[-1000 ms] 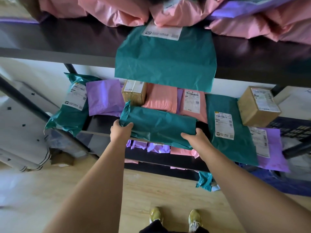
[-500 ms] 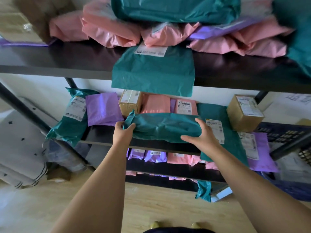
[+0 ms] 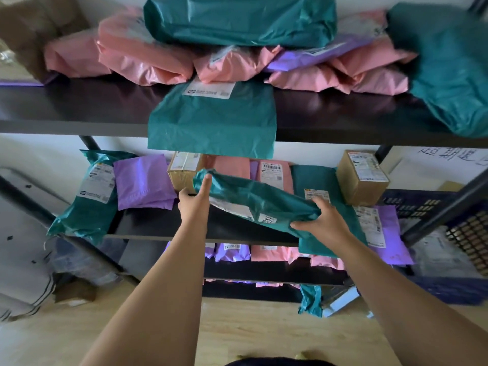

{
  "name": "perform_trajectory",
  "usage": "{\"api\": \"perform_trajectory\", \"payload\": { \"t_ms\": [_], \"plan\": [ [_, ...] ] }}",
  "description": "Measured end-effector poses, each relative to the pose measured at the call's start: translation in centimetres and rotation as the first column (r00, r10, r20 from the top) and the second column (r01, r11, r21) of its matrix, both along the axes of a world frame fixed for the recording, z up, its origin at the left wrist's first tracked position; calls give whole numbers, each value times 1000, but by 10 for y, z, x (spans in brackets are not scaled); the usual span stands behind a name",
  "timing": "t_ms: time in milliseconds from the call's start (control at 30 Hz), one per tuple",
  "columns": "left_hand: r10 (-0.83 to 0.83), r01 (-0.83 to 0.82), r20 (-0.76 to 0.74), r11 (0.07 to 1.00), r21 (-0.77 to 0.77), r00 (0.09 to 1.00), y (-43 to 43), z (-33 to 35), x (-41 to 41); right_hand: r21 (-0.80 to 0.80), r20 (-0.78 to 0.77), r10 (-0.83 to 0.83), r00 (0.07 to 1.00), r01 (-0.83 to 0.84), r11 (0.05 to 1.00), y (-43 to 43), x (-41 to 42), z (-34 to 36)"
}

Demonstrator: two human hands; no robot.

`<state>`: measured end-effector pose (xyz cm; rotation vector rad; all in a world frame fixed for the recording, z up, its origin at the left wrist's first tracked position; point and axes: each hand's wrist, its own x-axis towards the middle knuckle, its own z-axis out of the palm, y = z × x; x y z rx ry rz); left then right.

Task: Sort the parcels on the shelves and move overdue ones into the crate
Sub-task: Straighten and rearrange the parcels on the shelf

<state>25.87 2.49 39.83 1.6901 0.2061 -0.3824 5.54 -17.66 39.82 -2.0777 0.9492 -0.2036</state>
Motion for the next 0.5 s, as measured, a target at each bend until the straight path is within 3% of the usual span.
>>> {"api": "perform_trajectory", "payload": {
  "t_ms": [67,200,400,500],
  "plan": [
    [-57,57,-54,998,-12,997,-8,-1,-9,264,50,-60,997,44,964,0,-3,-1],
    [-240,243,-199,970,-11,950,-22,-16,-26,639,111,-126,986,26,769,0,-9,-8],
    [-411,362,-334,910,-201,848,-37,-23,-50,881,120,-203,972,-10,473,13,-18,-9],
    [-520,396,-336,839,-372,785,-42,-21,-57,904,70,-175,982,12,428,20,-20,-12]
  ]
}}
